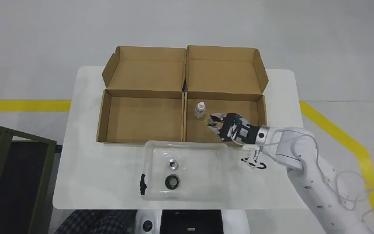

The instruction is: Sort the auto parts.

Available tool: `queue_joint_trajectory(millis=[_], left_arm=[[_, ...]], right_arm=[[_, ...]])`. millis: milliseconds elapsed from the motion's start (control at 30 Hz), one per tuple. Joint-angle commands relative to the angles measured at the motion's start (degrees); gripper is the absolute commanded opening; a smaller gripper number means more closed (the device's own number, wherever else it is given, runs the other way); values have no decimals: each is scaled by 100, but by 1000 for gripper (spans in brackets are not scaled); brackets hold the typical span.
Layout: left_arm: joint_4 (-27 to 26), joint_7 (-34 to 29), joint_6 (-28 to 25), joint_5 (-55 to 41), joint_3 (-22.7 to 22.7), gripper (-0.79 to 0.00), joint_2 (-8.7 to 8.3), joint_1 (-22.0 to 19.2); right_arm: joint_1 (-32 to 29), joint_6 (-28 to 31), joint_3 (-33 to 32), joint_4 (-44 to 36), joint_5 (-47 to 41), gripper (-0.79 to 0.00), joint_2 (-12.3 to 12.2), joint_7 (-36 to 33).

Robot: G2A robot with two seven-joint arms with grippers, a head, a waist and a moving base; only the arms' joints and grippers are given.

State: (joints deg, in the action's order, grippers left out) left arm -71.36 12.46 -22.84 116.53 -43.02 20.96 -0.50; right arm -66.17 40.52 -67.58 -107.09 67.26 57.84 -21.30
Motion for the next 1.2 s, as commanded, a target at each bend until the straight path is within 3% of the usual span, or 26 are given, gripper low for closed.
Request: queue_joint_trajectory(millis=[0, 1000, 1167], left_arm=[[0, 0, 0, 0, 0, 0, 0, 0], [0, 0, 0, 0, 0, 0, 0, 0], [0, 0, 0, 0, 0, 0, 0, 0]], right_arm=[[52, -34, 57, 101, 28, -785, 11, -60], [1235, -462, 1209, 1810, 570, -785, 338, -742], [1346, -497, 1337, 1974, 591, -523, 394, -770]])
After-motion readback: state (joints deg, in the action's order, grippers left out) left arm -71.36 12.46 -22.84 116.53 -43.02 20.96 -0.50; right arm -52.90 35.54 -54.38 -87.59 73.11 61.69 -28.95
